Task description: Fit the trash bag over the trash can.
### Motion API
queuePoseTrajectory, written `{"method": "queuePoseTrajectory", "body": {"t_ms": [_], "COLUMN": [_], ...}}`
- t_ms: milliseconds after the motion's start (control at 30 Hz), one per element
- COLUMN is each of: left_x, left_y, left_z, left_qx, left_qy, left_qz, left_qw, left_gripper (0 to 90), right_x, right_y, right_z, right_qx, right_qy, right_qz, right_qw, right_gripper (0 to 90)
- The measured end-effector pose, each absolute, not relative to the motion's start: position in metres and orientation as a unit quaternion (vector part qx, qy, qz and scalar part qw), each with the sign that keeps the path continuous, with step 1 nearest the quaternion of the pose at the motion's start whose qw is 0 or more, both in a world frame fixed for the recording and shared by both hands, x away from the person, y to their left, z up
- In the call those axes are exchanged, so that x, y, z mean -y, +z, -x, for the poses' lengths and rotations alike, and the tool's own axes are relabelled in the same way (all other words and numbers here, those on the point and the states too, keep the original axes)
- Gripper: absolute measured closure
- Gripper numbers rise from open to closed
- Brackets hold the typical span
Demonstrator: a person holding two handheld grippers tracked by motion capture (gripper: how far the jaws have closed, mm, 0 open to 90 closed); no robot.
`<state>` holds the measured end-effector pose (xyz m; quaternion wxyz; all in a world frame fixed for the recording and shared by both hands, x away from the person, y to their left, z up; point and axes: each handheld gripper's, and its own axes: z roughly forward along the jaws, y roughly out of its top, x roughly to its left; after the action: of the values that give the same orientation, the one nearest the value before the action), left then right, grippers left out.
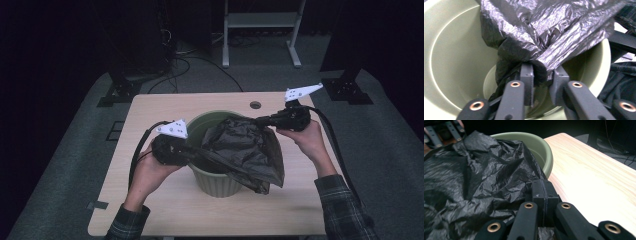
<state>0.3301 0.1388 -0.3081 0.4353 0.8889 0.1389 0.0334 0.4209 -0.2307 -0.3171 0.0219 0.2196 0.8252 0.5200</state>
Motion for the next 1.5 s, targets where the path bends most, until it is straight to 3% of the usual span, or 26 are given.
{"method": "queuePoseTrajectory", "body": {"t_ms": [100, 267, 500, 767, 1500], "left_x": [-0.139, -0.143, -0.156, -0.162, -0.048], "left_y": [-0.305, -0.292, -0.274, -0.260, -0.267], "left_z": [-0.325, -0.317, -0.312, -0.312, -0.326], "left_qx": [-0.138, -0.134, -0.141, -0.138, -0.040], "left_qy": [0.050, 0.083, 0.107, 0.117, 0.082], "left_qz": [-0.888, -0.883, -0.873, -0.867, -0.894], "left_qw": [0.436, 0.441, 0.454, 0.465, 0.438], "left_gripper": [55.1, 38.3, 30.1, 28.9, 33.5], "right_x": [0.225, 0.210, 0.195, 0.194, 0.179], "right_y": [-0.315, -0.309, -0.303, -0.305, -0.301], "right_z": [-0.426, -0.438, -0.449, -0.453, -0.463], "right_qx": [-0.825, -0.825, -0.828, -0.830, -0.827], "right_qy": [0.517, 0.513, 0.509, 0.504, 0.512], "right_qz": [-0.225, -0.226, -0.222, -0.226, -0.223], "right_qw": [0.039, 0.062, 0.079, 0.079, 0.071], "right_gripper": [89.9, 89.9, 89.9, 89.9, 89.9]}}
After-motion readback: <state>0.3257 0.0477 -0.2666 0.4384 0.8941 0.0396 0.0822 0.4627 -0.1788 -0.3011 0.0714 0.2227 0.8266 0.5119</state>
